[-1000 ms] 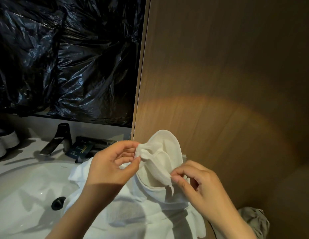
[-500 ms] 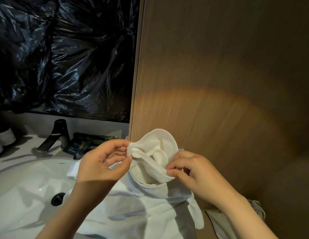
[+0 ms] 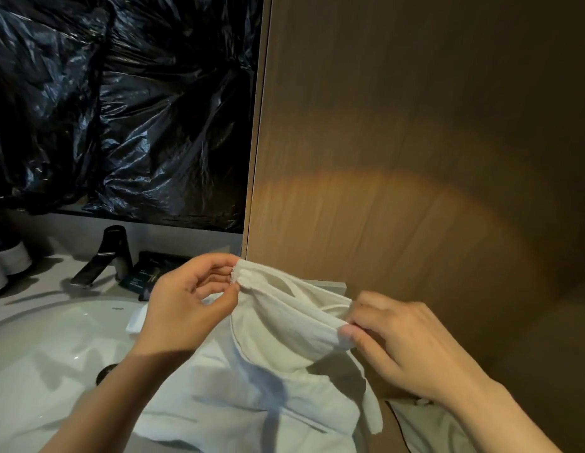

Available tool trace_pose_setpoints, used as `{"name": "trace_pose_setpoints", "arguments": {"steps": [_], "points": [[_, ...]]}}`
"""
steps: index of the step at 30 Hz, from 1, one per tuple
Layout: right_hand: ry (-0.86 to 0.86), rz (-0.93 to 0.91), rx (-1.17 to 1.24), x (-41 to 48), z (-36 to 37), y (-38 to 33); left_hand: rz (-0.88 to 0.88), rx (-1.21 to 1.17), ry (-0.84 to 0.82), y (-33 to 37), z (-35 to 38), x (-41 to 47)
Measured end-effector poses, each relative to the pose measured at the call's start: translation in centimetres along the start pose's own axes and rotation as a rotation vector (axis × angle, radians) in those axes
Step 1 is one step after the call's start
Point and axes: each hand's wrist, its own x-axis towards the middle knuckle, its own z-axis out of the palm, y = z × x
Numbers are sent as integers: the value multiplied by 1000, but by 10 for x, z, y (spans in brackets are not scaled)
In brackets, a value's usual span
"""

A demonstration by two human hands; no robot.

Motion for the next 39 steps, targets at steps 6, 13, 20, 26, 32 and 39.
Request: {"name": "trace_pose_setpoints", "arguments": {"steps": [6, 13, 20, 26, 32, 39], "points": [[100, -3, -41, 2, -7, 8, 49, 12, 3, 6, 1, 16], [255, -35, -185, 12, -35, 31, 98, -18, 22, 33, 11, 38], [521, 79, 31, 45, -92, 43, 195, -59, -24, 93, 14, 92], [637, 9, 40, 58, -129, 45, 251, -129, 11, 119, 13, 118], [679, -33, 28, 62, -139, 49, 276, -184, 63, 132, 13, 121], [860, -20, -137, 62, -131, 50, 301, -200, 81, 139, 18, 119]]}}
